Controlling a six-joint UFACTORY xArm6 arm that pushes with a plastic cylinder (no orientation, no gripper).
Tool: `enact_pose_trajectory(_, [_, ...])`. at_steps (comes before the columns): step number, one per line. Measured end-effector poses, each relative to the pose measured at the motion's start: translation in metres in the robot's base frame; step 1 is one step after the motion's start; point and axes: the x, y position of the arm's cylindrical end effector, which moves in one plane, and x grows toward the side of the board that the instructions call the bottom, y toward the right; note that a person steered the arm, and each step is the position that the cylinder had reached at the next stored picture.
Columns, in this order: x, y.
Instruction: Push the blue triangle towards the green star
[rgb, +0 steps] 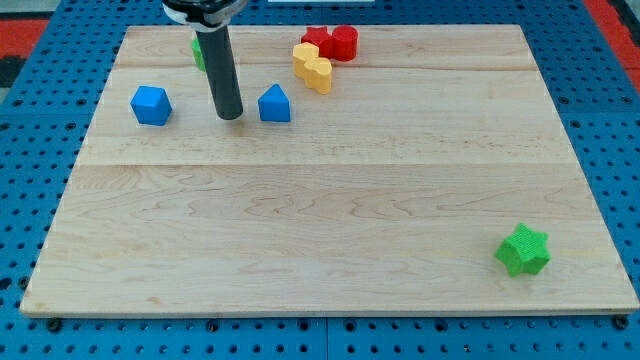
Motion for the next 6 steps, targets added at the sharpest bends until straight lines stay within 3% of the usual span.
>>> enact_pose_trajectory(1, [-0.016,0.03])
enact_pose_trajectory(3, [0.037,0.171])
enact_pose_trajectory(5, [0.034,0.238])
enact_pose_trajectory(6, [0.089,0.238])
